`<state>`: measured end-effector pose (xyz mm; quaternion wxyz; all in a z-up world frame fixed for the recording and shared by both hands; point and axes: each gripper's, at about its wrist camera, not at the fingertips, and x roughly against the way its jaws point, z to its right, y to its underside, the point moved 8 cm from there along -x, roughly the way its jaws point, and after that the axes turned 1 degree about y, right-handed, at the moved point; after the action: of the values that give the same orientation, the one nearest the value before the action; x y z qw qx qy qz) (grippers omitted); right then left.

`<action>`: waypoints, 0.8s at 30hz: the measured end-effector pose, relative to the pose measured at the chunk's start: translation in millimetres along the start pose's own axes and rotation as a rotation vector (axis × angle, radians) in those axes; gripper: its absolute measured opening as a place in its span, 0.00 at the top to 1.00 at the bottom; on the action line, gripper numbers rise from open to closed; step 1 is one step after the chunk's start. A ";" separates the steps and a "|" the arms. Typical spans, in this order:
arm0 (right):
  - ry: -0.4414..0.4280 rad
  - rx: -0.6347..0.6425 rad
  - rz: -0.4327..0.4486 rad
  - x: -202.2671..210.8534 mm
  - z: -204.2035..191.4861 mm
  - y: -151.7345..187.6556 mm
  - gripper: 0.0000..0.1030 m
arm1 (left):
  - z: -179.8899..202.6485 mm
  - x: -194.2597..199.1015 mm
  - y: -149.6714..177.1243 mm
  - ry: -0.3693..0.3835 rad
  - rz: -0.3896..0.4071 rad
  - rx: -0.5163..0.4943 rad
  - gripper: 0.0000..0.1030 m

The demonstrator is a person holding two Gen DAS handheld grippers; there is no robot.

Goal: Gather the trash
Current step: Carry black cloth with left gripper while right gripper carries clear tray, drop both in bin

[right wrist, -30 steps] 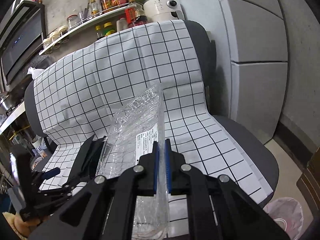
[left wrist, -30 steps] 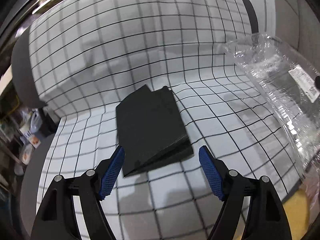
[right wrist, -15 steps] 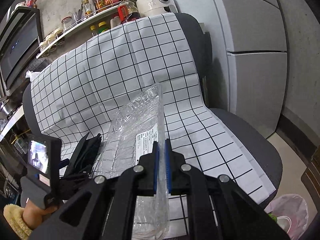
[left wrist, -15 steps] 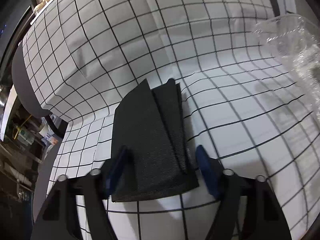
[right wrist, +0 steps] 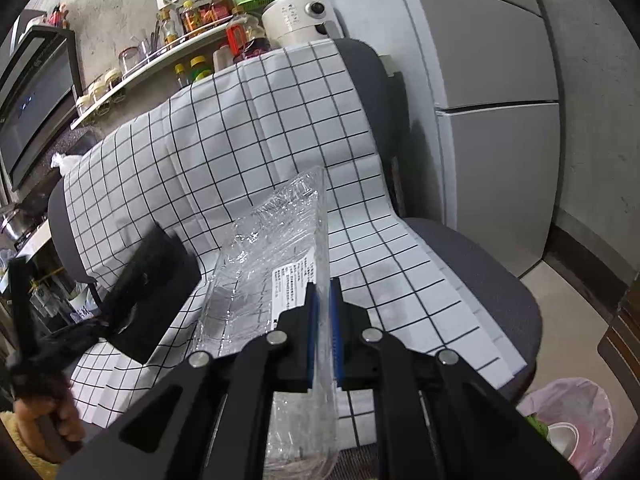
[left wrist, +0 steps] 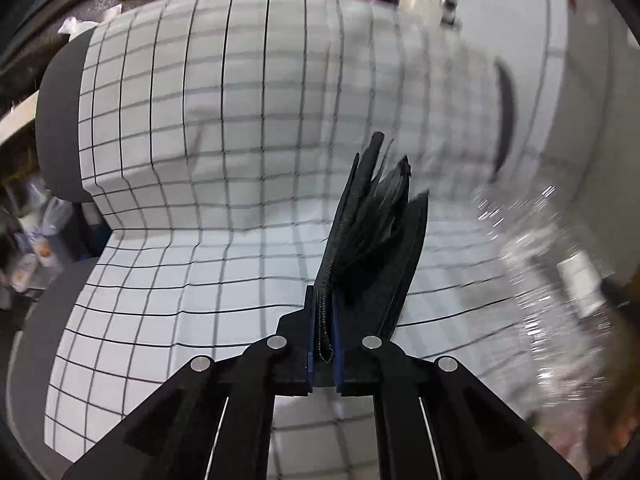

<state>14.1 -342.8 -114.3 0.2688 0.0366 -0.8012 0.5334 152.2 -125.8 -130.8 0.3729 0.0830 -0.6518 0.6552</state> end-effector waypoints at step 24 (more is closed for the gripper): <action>0.567 -0.150 -0.002 165.2 209.3 65.8 0.93 | 244.0 31.3 73.2 0.542 -0.062 -0.185 0.93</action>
<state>-231.5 -460.0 -151.6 0.4842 -0.1330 -0.7314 0.4614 -5.7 -328.0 -136.8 0.5596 -0.1097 -0.5825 0.5793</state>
